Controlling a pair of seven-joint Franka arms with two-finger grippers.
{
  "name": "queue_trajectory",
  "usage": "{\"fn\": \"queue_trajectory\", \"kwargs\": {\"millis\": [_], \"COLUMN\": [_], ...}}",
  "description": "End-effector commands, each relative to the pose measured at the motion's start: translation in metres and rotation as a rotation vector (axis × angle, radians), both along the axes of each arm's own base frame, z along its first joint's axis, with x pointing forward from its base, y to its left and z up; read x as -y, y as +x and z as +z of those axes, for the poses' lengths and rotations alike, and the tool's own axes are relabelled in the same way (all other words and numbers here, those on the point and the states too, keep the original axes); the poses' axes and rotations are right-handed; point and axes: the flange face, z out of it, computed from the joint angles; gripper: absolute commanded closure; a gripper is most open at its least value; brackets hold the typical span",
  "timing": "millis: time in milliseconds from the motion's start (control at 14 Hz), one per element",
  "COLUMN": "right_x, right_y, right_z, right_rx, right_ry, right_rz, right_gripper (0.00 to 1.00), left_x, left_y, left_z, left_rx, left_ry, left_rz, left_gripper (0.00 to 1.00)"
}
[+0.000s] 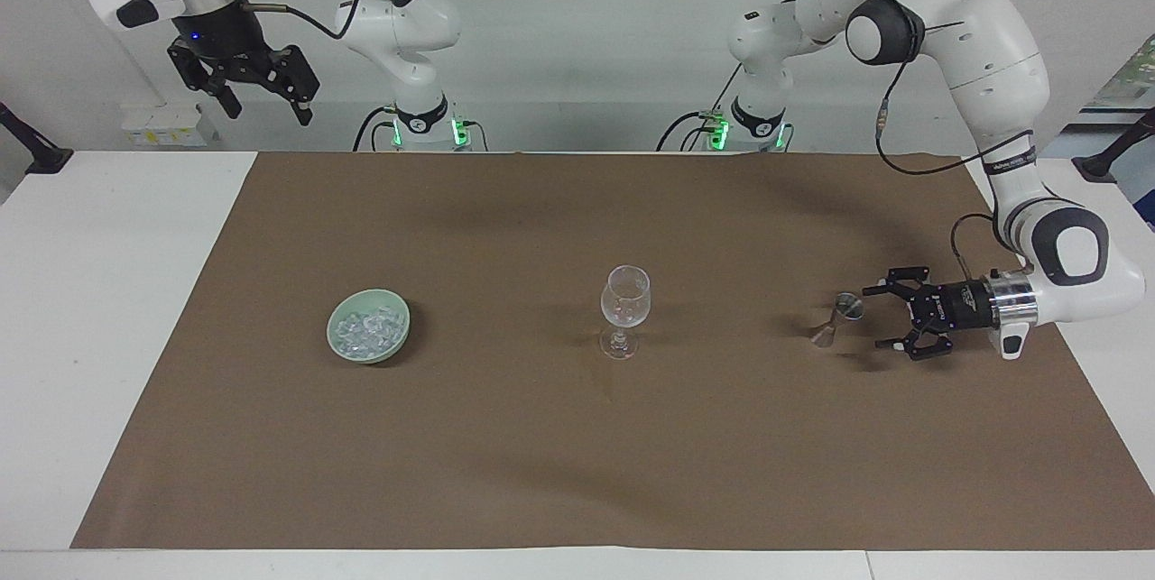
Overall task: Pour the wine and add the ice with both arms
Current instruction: 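Position the left gripper fingers around the small dark bottle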
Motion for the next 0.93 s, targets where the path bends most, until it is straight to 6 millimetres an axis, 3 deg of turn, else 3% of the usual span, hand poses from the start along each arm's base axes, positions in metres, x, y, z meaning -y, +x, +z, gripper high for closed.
{"fn": "queue_trajectory", "kwargs": {"millis": [0, 285, 641, 855], "right_x": [0.001, 0.001, 0.001, 0.001], "right_y": [-0.005, -0.005, -0.005, -0.005], "right_z": [0.000, 0.001, 0.000, 0.000], "right_rx": [0.009, 0.010, 0.009, 0.009], "right_ry": [0.011, 0.011, 0.011, 0.011], "right_rz": [0.014, 0.014, 0.014, 0.014], "right_gripper": [0.00, 0.00, 0.00, 0.00], "left_x": [0.006, 0.010, 0.019, 0.019], "left_y": [0.002, -0.001, -0.006, -0.005], "left_z": [-0.005, -0.013, -0.043, -0.043], "left_rx": [-0.022, 0.068, 0.105, 0.116], "left_ry": [-0.040, -0.092, -0.195, -0.217], "left_rz": [0.015, -0.023, -0.047, -0.033], "left_gripper": [0.00, 0.00, 0.00, 0.00]}}
